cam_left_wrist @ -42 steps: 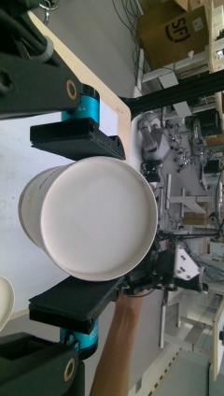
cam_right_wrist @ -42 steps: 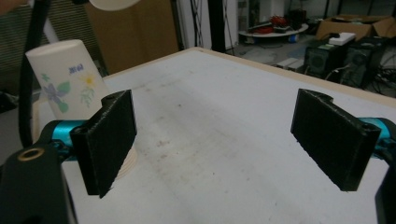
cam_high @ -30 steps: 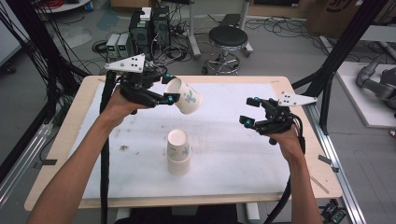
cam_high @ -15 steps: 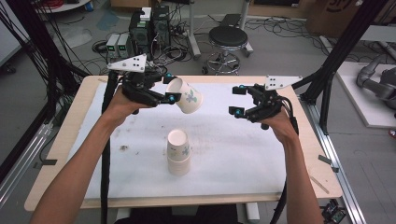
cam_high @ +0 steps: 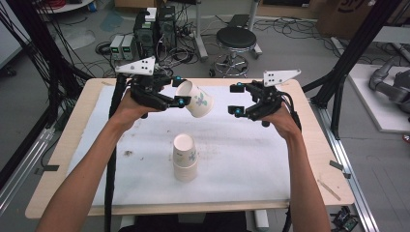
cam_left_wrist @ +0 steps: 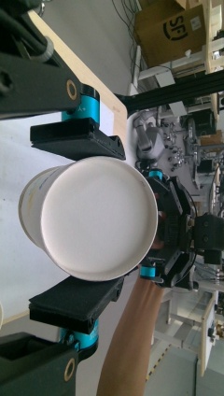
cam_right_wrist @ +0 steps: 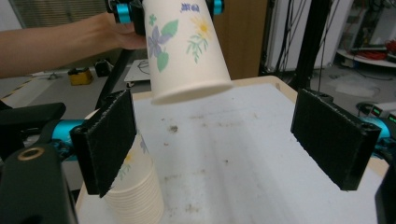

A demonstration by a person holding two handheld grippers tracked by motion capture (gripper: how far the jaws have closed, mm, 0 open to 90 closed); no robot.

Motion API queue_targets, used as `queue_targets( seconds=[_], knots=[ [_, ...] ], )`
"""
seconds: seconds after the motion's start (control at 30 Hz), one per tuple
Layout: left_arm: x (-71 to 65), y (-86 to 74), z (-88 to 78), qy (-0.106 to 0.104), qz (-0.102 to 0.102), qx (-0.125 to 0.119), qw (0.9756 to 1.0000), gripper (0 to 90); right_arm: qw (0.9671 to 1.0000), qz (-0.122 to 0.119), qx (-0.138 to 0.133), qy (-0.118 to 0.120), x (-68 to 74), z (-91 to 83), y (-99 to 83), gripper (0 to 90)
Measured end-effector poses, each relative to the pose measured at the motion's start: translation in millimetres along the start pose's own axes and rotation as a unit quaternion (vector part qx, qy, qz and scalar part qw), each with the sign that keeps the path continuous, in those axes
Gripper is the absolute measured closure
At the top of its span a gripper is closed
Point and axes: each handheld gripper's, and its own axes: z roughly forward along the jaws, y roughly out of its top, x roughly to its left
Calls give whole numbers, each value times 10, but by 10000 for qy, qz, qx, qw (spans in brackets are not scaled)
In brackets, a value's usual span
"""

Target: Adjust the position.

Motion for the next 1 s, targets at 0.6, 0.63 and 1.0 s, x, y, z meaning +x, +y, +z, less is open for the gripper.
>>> queue_targets(
  seconds=[0.6, 0.63, 1.0],
  knots=[
    [30, -75, 48, -64, -65, -111, 9999, 357, 9993, -192, 196, 238, -15, 286, 189, 145],
    [31, -76, 56, -73, -70, -110, 9999, 357, 9993, -176, 202, 272, 1, 313, 196, 145],
    [10, -64, 143, -169, -78, -118, 9998, 357, 9974, -201, 361, 583, 6, 617, 250, 145]
  ],
)
